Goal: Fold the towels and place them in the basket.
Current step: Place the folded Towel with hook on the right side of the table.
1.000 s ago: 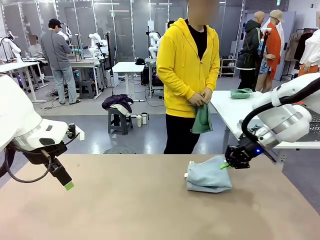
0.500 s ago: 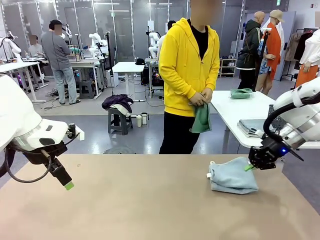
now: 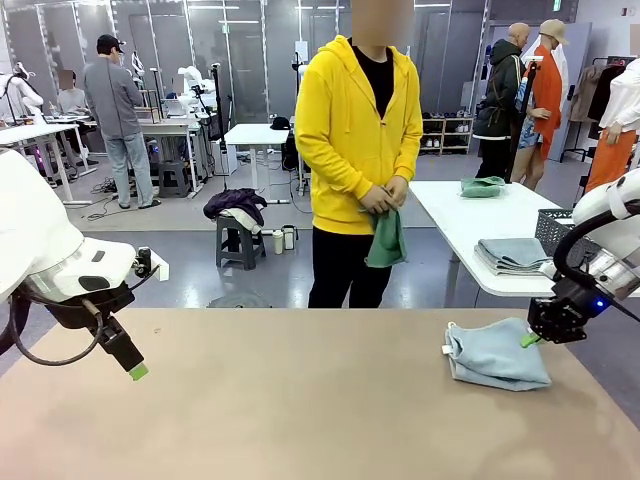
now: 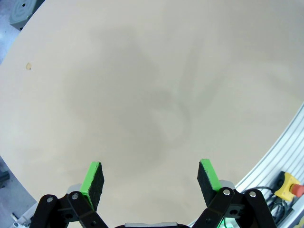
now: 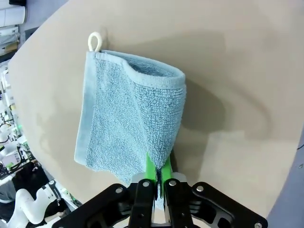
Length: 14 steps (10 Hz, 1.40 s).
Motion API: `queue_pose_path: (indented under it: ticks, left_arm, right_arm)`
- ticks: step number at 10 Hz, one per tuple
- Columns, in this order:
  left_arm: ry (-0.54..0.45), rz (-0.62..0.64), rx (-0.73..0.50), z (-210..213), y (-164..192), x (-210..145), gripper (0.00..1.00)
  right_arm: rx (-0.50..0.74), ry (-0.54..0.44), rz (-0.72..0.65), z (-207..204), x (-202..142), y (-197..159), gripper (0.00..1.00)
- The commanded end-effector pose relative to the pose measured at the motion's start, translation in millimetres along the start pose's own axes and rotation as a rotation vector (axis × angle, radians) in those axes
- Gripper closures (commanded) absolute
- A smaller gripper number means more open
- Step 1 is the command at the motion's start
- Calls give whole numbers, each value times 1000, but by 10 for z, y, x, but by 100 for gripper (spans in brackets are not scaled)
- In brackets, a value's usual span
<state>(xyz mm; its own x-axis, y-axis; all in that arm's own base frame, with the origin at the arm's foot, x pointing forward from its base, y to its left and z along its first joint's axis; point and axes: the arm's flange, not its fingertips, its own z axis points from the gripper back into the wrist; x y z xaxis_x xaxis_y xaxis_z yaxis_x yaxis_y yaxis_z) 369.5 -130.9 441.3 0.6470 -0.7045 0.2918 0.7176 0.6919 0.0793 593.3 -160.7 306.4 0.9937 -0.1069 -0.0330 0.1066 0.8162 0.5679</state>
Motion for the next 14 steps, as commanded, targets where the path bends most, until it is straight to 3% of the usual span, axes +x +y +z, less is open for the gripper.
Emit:
queue_pose_path:
  ticks: [1, 5, 6, 11, 12, 14]
  left_arm:
    - [0, 11, 10, -14, -21, 23, 0]
    - [0, 11, 10, -14, -21, 23, 0]
    - [0, 11, 10, -14, -21, 23, 0]
    - [0, 11, 10, -14, -21, 23, 0]
    - [0, 11, 10, -14, -21, 23, 0]
    - [0, 11, 10, -14, -21, 23, 0]
  right_arm:
    - [-49, 1, -41, 25, 106, 3, 96]
    - [-75, 9, -72, 94, 129, -4, 96]
    - [-64, 7, -72, 107, 111, -11, 78]
    - [-87, -36, -80, 219, -14, 23, 10]
    - [-92, -47, -76, 287, -75, 66, 0]
    - [-140, -63, -66, 333, -171, 234, 0]
